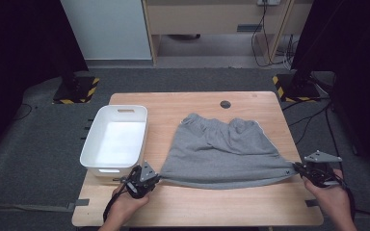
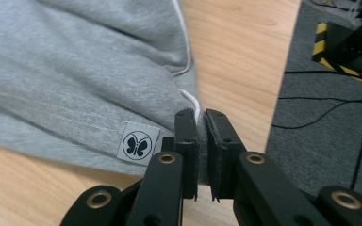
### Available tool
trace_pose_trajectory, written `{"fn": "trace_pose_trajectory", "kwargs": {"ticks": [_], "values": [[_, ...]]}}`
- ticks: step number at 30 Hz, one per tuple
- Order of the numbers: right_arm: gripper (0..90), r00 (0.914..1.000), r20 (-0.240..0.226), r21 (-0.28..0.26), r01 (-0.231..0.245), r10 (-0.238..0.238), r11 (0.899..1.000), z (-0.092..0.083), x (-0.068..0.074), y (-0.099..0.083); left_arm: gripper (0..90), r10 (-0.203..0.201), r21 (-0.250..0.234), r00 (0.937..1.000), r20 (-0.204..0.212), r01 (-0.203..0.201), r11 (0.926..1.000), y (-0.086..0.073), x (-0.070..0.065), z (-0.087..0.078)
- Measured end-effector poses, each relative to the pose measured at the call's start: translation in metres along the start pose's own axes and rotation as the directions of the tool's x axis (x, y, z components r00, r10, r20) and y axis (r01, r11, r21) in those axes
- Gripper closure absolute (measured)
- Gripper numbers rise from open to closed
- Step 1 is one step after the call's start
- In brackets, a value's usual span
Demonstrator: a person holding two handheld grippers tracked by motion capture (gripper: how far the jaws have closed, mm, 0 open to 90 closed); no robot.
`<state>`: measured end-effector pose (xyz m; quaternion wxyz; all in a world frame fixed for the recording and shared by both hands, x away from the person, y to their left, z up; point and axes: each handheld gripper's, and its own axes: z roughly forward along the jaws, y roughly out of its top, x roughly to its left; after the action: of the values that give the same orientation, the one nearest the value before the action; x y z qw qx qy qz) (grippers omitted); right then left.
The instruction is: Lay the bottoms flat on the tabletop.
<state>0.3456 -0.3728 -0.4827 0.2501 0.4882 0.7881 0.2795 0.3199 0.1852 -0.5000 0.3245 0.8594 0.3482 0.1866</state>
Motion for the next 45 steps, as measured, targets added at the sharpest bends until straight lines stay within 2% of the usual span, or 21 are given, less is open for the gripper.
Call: {"fn": "trace_pose_trajectory", "kwargs": {"ticks": [12, 15, 16, 18, 19, 22, 25, 27, 32, 36, 41, 43, 45], "values": [[84.2, 0.9996, 0.016, -0.03, 0.022, -0.021, 0.999, -0.014, -0.003, 0.016, 87.1, -0.007, -0.006, 1.0, 0.006, 0.007, 1.0, 0.0, 0.002, -0.004], [84.1, 0.9997, 0.006, -0.01, 0.024, -0.024, 1.0, -0.014, -0.001, 0.013, 87.1, -0.011, -0.006, 0.9998, 0.014, 0.011, 0.9999, -0.001, 0.003, -0.006], [83.6, 0.9994, -0.008, 0.012, 0.035, -0.035, 0.999, -0.013, 0.0, 0.011, 87.1, -0.006, -0.003, 0.9998, 0.017, 0.006, 1.0, -0.001, 0.002, -0.006], [78.6, 0.998, -0.044, 0.039, 0.047, -0.046, 0.998, -0.01, 0.002, 0.007, 87.1, 0.009, 0.01, 0.9997, 0.025, -0.01, 0.9999, -0.001, 0.0, -0.004], [75.3, 0.9976, -0.052, 0.033, 0.048, -0.046, 0.998, -0.009, 0.004, 0.007, 87.0, 0.012, 0.014, 0.9996, 0.026, -0.012, 0.9998, -0.002, -0.002, -0.004], [63.6, 0.9971, -0.056, -0.028, 0.05, -0.052, 0.998, -0.01, 0.005, 0.013, 87.0, 0.014, 0.013, 0.9995, 0.029, -0.014, 0.9998, -0.001, -0.003, -0.003], [61.4, 0.9947, -0.069, -0.052, 0.073, -0.076, 0.996, -0.007, 0.009, 0.027, 87.0, 0.013, 0.012, 0.9995, 0.029, -0.013, 0.9998, -0.002, -0.003, -0.004], [60.8, 0.9931, -0.066, -0.049, 0.093, -0.097, 0.994, -0.004, 0.013, 0.036, 87.0, 0.007, 0.011, 0.9995, 0.03, -0.007, 0.9999, -0.002, -0.002, -0.004], [60.8, 0.9888, -0.083, -0.056, 0.12, -0.124, 0.991, 0.013, 0.019, 0.062, 86.9, 0.018, 0.019, 0.9993, 0.032, -0.019, 0.9996, -0.003, -0.004, -0.002], [60.5, 0.9883, -0.098, -0.067, 0.11, -0.117, 0.992, 0.035, 0.023, 0.084, 86.8, 0.016, 0.02, 0.9993, 0.033, -0.016, 0.9997, -0.004, -0.004, -0.002], [59.4, 0.9877, -0.093, -0.074, 0.119, -0.126, 0.99, 0.059, 0.029, 0.111, 86.8, 0.025, 0.028, 0.9991, 0.033, -0.026, 0.9993, -0.004, -0.004, 0.0], [59.2, 0.9885, -0.096, -0.071, 0.11, -0.117, 0.991, 0.066, 0.031, 0.117, 86.8, 0.03, 0.031, 0.999, 0.032, -0.031, 0.999, -0.004, -0.005, 0.0], [59.6, 0.9898, -0.08, -0.061, 0.113, -0.118, 0.992, 0.075, 0.031, 0.122, 86.8, 0.037, 0.032, 0.9989, 0.03, -0.038, 0.9987, -0.005, -0.006, 0.0]]}}
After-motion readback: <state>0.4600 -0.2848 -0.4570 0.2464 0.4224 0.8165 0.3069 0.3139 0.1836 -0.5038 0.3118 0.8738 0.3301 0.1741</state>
